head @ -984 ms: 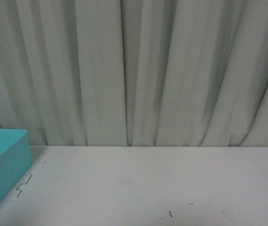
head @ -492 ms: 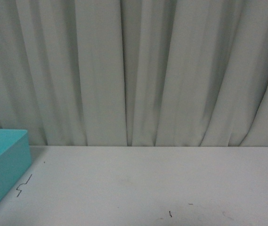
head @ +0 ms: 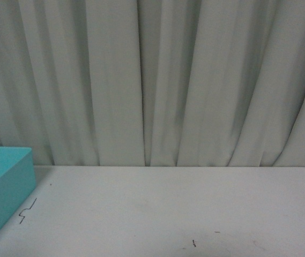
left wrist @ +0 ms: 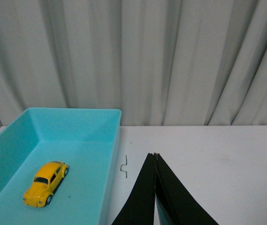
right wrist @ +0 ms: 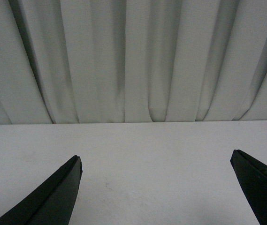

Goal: Wind up and store yellow beetle toy

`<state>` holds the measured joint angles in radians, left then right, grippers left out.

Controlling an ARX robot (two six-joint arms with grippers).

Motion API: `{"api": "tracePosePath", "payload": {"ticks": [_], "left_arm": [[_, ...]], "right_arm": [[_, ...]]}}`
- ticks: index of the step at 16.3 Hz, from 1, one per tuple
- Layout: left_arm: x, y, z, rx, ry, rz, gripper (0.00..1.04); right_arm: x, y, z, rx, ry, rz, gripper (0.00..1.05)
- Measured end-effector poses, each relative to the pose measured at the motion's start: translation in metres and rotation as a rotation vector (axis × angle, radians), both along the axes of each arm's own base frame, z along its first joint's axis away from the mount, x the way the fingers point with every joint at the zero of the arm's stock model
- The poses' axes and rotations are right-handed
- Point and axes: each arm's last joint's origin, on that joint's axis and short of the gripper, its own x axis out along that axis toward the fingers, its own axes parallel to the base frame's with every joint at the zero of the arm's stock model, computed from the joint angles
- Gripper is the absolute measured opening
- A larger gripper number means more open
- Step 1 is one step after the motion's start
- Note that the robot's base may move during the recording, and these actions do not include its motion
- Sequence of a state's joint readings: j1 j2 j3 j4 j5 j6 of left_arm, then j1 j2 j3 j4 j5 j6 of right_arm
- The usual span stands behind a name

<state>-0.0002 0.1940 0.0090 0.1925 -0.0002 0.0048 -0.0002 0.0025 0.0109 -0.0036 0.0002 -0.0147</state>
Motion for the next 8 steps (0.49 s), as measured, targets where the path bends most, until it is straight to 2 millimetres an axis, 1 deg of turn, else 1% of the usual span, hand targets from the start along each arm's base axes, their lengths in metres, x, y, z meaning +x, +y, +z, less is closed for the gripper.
{"api": "tracePosePath", "payload": {"ticks": [2, 3, 4, 8], "left_arm": [[-0.003, 0.0, -0.001, 0.0, 0.01, 0.001, 0.02], [-0.01, 0.0, -0.006, 0.0, 0.049, -0.002, 0.02], [-0.012, 0.0, 0.0, 0.0, -0.017, -0.001, 0.02], [-0.012, 0.0, -0.003, -0.001, 0.004, 0.0, 0.02]], "right_arm": [[0.0, 0.0, 0.0, 0.0, 0.0, 0.0, 0.98], [0.0, 0.0, 0.0, 0.0, 0.0, -0.001, 0.98], [0.0, 0.0, 0.0, 0.0, 0.001, 0.0, 0.98], [0.0, 0.0, 0.0, 0.0, 0.0, 0.0, 0.98]]}}
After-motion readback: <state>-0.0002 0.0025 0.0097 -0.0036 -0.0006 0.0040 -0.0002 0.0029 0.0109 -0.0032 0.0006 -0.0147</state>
